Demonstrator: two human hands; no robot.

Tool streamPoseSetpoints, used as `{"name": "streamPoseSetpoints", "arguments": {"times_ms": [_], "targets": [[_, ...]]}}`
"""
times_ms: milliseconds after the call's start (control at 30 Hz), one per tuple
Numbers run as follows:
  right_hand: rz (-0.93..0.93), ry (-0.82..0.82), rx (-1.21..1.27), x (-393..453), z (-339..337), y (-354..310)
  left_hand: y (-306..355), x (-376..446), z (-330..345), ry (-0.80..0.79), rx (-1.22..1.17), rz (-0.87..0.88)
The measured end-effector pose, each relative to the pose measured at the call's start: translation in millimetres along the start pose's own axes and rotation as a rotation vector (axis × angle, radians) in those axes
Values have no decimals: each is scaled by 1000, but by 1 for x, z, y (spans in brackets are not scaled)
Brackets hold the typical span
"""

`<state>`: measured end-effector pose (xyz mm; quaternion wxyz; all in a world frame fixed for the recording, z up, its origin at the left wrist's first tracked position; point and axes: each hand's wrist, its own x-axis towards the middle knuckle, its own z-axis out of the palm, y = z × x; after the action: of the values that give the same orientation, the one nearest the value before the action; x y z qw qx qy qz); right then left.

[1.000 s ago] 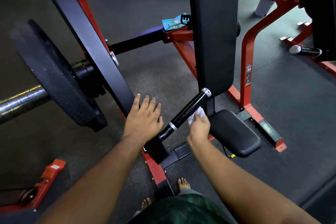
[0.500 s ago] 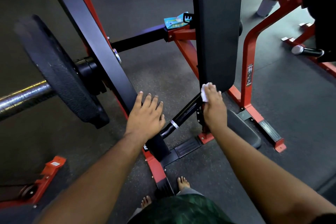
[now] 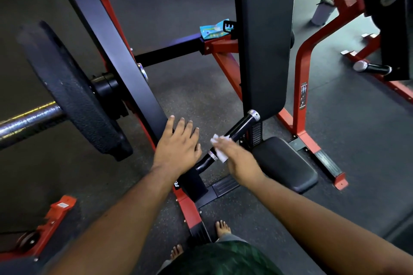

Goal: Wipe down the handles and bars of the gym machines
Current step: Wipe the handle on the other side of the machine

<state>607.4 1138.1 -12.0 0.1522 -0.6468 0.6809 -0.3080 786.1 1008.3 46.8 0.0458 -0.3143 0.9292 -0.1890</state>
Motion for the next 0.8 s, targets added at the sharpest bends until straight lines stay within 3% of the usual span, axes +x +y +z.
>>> {"name": "streamPoseSetpoints", "arguments": {"times_ms": [67, 133, 233, 300, 500, 600, 667, 700, 800], "targets": [[102, 234, -26, 20, -28, 9, -1, 1, 1, 4, 4, 0], [195, 321, -157, 47, -50, 26, -3, 1, 2, 13, -7, 2], [222, 47, -451, 64, -47, 44, -1, -1, 2, 11, -12, 4], [162, -29, -535, 53, -26, 42, 0, -1, 1, 7, -6, 2], [-77, -159, -258, 3, 32, 4, 1, 0, 2, 5, -19, -5], [64, 23, -72, 20, 2, 3, -1, 0, 2, -3, -1, -8], [184, 167, -176, 49, -33, 19, -2, 1, 1, -11, -1, -3], [215, 140, -300, 65, -49, 32, -1, 1, 0, -16, -1, 0], [342, -245, -623, 101, -69, 47, -1, 0, 1, -22, -2, -3]]}}
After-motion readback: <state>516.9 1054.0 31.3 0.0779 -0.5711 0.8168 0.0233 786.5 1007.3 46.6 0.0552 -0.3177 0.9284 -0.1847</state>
